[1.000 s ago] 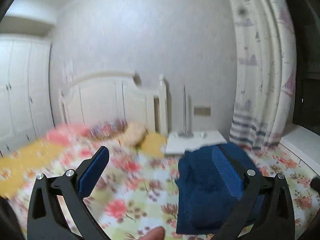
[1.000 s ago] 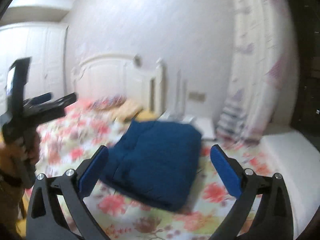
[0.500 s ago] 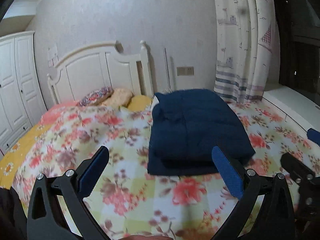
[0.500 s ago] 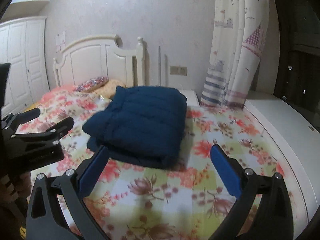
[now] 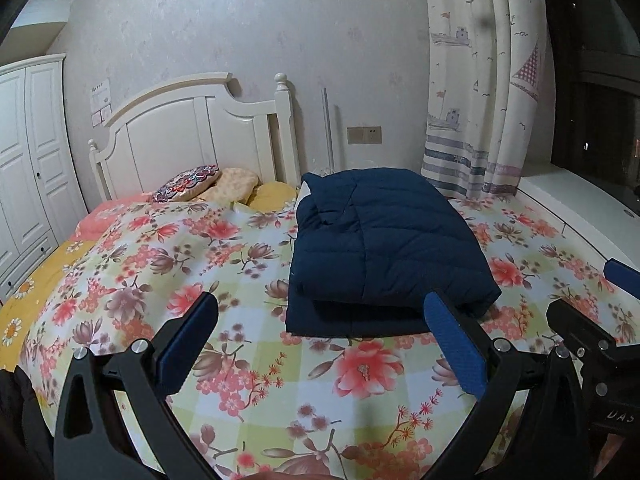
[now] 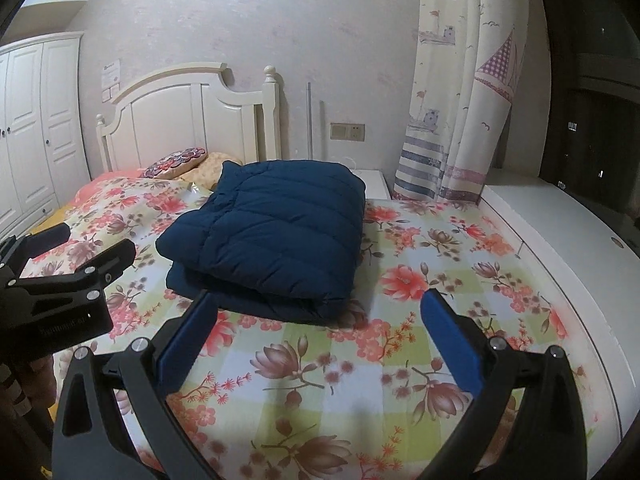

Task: Fold large clothes

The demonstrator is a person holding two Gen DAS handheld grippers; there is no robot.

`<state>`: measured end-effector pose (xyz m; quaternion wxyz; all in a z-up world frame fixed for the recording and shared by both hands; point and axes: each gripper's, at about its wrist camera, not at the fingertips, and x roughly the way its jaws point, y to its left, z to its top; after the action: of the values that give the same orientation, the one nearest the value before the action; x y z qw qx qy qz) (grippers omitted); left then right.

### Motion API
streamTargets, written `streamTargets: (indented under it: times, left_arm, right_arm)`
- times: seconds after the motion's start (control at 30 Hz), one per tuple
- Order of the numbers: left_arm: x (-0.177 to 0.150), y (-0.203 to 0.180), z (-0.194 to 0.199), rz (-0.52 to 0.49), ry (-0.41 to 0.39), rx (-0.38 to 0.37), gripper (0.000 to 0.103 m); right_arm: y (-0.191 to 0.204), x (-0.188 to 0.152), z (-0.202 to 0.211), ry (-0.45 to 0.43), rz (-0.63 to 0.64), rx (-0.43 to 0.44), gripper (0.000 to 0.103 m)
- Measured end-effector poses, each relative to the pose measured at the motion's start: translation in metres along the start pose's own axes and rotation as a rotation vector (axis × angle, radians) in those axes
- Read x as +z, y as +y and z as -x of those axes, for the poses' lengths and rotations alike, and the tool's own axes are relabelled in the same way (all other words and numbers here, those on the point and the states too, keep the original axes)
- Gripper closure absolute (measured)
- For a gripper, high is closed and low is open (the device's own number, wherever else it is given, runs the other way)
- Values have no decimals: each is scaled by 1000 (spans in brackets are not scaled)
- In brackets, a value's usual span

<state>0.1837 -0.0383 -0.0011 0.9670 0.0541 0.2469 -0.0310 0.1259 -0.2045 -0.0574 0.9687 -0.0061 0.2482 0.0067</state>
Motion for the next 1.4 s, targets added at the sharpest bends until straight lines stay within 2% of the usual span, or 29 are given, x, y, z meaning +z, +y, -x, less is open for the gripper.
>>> streamTargets:
  times: [1.4]
  left_arm:
    - [-4, 7, -1, 20, 8, 2, 4]
  right_arm:
    - [15, 0, 0, 22, 10, 59, 2]
